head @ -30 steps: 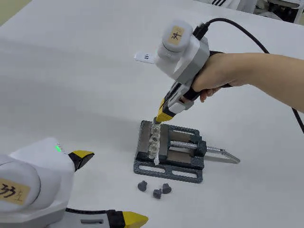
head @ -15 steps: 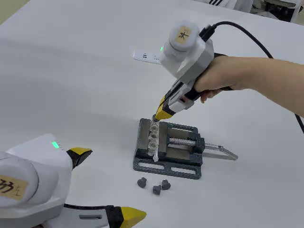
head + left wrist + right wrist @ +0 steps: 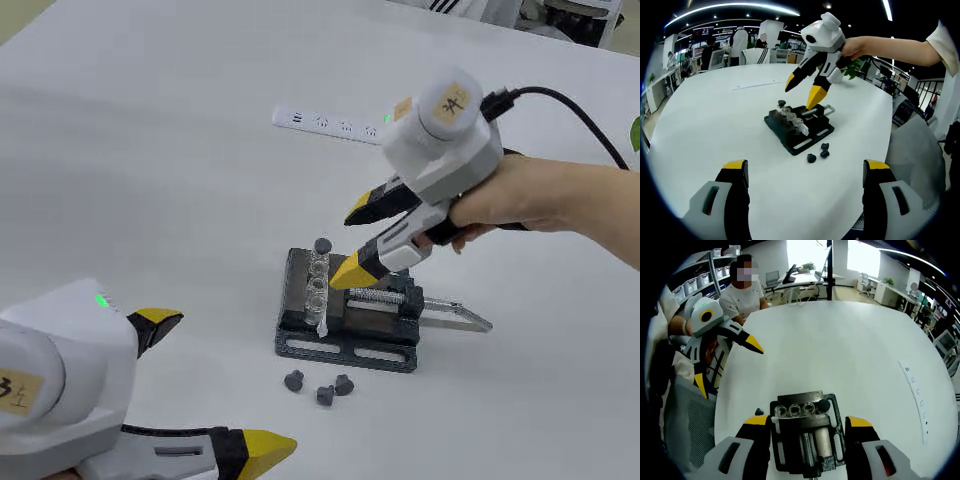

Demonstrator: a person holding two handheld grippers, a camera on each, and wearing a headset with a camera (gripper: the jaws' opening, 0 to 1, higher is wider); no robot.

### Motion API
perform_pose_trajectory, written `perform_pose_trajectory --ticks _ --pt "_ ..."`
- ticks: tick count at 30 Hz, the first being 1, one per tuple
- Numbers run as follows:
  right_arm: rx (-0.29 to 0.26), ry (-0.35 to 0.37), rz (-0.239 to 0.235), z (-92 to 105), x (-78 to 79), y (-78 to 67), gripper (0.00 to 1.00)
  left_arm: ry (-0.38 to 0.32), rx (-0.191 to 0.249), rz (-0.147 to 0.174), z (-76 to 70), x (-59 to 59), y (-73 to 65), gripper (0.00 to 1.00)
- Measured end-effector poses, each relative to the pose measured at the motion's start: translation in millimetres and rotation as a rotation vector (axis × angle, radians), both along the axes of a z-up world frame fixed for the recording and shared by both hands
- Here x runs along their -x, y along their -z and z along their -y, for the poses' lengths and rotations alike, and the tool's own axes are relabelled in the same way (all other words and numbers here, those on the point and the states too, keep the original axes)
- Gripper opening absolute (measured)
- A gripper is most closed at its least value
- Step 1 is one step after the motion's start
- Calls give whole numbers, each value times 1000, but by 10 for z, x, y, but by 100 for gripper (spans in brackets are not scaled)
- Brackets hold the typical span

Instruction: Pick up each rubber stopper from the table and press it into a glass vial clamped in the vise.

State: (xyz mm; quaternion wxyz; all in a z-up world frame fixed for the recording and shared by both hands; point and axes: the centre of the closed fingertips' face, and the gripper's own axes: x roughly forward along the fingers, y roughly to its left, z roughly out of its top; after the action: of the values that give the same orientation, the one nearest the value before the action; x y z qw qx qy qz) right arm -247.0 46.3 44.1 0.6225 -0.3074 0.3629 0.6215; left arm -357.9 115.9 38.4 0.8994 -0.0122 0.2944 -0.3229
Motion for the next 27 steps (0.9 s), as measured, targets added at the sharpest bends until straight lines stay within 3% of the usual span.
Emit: perform_pose_trajectory --ticks 6,12,17,22,27 --pt "-26 -2 14 108 175 -22 71 5 -7 12 -22 -6 -36 94" --pt "-46 -11 13 186 355 -28 71 10 -15 16 -50 10 -43 94" --pt "-47 -23 3 256 505 36 66 14 -26 16 -73 17 -44 94" --pt "-39 -50 -17 313 707 119 55 19 -34 18 -80 13 -45 94" --pt "-11 -95 29 334 831 279 41 25 -38 17 -70 20 -42 94"
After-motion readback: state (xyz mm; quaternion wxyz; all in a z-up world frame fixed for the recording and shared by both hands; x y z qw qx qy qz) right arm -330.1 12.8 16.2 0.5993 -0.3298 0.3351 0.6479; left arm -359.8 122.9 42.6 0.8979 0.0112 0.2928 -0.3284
